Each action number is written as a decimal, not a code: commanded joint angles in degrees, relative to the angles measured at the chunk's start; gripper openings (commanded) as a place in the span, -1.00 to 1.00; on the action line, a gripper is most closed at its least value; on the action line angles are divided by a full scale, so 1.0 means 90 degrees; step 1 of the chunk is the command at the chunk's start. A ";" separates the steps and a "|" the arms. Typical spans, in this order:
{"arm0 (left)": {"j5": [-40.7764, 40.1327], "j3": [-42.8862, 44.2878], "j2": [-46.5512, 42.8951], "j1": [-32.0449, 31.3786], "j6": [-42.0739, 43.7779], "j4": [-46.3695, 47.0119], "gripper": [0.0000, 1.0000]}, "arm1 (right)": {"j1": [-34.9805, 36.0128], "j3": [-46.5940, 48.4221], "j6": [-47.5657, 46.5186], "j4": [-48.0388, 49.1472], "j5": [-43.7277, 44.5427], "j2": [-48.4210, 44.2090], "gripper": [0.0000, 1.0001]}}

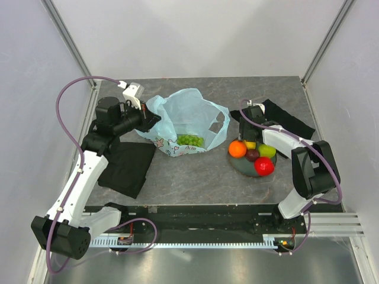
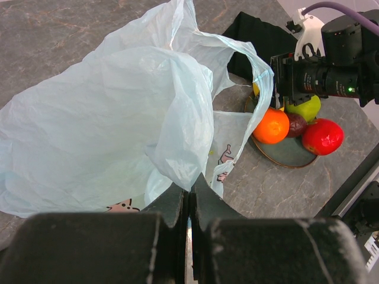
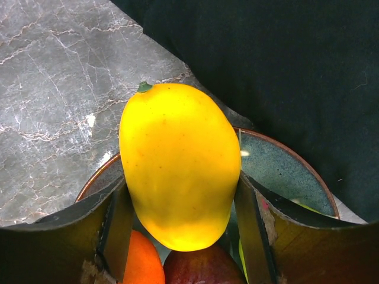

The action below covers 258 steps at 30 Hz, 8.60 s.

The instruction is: Place the fruits into the plastic bag

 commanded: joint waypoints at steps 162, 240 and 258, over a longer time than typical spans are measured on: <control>-0.0098 -0.0583 -0.0532 -0.0009 0.0215 0.0107 -0.97 | 0.2828 0.2441 0.0349 0.1702 -0.2539 0.0656 -0.14; 0.0058 -0.0573 -0.0512 -0.0009 0.0127 0.0136 -0.97 | 0.1139 0.0343 0.0310 -0.0972 -0.2187 -0.3649 -0.30; -0.0040 -0.0602 -0.0463 -0.0009 0.0186 0.0136 -0.97 | 0.2877 0.4072 0.0837 0.1917 -0.3312 0.1799 -0.21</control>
